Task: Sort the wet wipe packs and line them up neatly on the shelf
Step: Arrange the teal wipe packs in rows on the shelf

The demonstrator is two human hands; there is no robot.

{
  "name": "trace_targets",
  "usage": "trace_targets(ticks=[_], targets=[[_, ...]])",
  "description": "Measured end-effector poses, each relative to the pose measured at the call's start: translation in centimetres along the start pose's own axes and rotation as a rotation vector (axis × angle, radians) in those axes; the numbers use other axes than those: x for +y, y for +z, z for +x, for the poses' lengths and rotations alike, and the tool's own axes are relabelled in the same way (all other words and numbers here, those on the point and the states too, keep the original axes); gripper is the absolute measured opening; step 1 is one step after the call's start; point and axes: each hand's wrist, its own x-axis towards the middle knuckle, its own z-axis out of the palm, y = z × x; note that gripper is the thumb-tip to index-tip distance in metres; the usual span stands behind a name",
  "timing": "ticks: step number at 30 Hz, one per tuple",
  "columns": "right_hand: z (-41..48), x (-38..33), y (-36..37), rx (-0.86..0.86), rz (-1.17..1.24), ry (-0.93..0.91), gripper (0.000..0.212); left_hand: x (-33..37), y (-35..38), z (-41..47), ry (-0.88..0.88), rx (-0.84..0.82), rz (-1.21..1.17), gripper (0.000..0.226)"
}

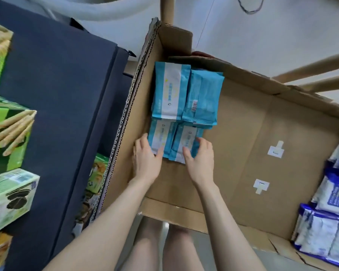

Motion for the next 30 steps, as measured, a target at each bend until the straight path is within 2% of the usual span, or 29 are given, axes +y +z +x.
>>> trace_targets(ticks=[6, 8, 12, 16, 19, 23, 30], targets=[[2.3, 1.1, 2.2, 0.116, 0.169, 0.155, 0.065, 0.3, 2.7, 1.2, -0.042, 0.169, 0.040, 0.060], [2.8, 1.4, 2.2, 0.115, 0.216, 0.206, 0.059, 0.4, 2.9, 1.6, -0.077, 0.153, 0.015, 0.058], [2.8, 1.9, 1.6, 0.032, 0.296, 0.255, 0.029, 0.1, 2.3, 1.7, -0.086, 0.078, -0.016, 0.038], [0.0, 1.6, 0.1, 0.004, 0.481, 0.246, 0.014, 0.3, 0.6, -0.8, -0.121, -0.001, -0.284, 0.018], [-3.3, 1.5, -1.8, -0.043, 0.624, 0.271, 0.007, 0.7, -1.1, -4.1, -0.176, -0.080, -0.509, 0.014], [-7.9, 1.5, -5.3, -0.136, 0.705, 0.294, 0.021, 0.1, -2.9, -9.2, -0.214, -0.084, -0.702, 0.027], [-15.1, 1.7, -10.3, -0.282, 0.730, 0.227, 0.033, 0.0, -5.1, -17.7, -0.357, -0.003, -1.116, 0.008]])
